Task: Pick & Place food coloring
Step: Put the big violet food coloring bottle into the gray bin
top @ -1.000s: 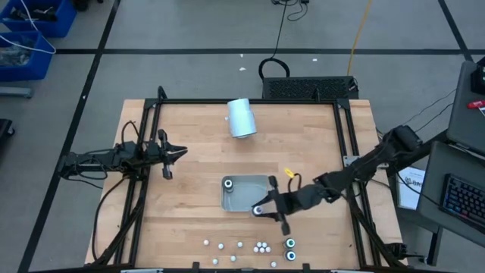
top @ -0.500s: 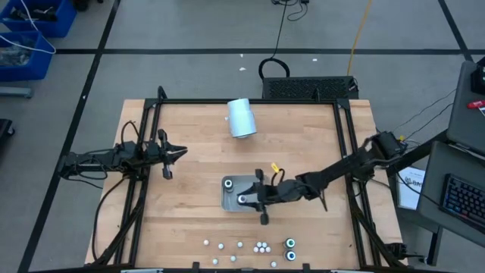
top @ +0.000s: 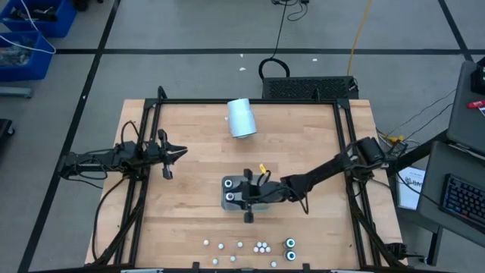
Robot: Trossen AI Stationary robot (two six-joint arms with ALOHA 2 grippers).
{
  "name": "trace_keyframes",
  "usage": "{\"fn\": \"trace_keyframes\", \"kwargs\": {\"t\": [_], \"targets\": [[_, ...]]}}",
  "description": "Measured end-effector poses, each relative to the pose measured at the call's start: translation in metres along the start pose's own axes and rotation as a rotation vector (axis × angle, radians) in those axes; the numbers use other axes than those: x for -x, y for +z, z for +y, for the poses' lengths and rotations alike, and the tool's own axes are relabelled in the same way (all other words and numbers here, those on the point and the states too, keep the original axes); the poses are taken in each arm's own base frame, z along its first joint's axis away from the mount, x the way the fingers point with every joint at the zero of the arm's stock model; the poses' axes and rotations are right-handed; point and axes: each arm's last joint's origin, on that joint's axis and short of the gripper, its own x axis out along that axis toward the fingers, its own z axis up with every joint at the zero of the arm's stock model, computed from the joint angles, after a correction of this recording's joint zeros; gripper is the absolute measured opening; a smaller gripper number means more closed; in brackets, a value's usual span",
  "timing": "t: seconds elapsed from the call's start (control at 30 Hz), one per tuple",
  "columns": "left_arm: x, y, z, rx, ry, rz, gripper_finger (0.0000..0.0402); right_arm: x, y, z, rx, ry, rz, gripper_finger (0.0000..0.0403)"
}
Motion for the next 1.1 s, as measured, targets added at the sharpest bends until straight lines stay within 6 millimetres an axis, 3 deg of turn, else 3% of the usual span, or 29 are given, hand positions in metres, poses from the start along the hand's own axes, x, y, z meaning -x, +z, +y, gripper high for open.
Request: {"fn": "trace_keyframes", "kwargs": {"t": [0.4, 0.67, 0.9, 1.1], "targets": [[0.0, 0.0, 0.0, 0.002, 0.001, -0.002, 0.0051, -0.016, -0.025, -0.009, -0.045, -0.03, 0.048, 0.0115], [0.0, 0.001, 0.0, 0.005, 0.002, -0.015, 0.0051, -0.018, -0.032, -0.009, -0.038, -0.051, 0.057, 0.0115], [0.0, 0.002, 0.0, 0.006, 0.001, -0.019, 0.0051, -0.031, -0.054, -0.007, -0.028, -0.055, 0.043, 0.0113], [0.0, 0.002, 0.0, 0.006, 0.0, -0.02, 0.0051, -0.036, -0.061, -0.008, -0.033, -0.059, 0.062, 0.0115]]}}
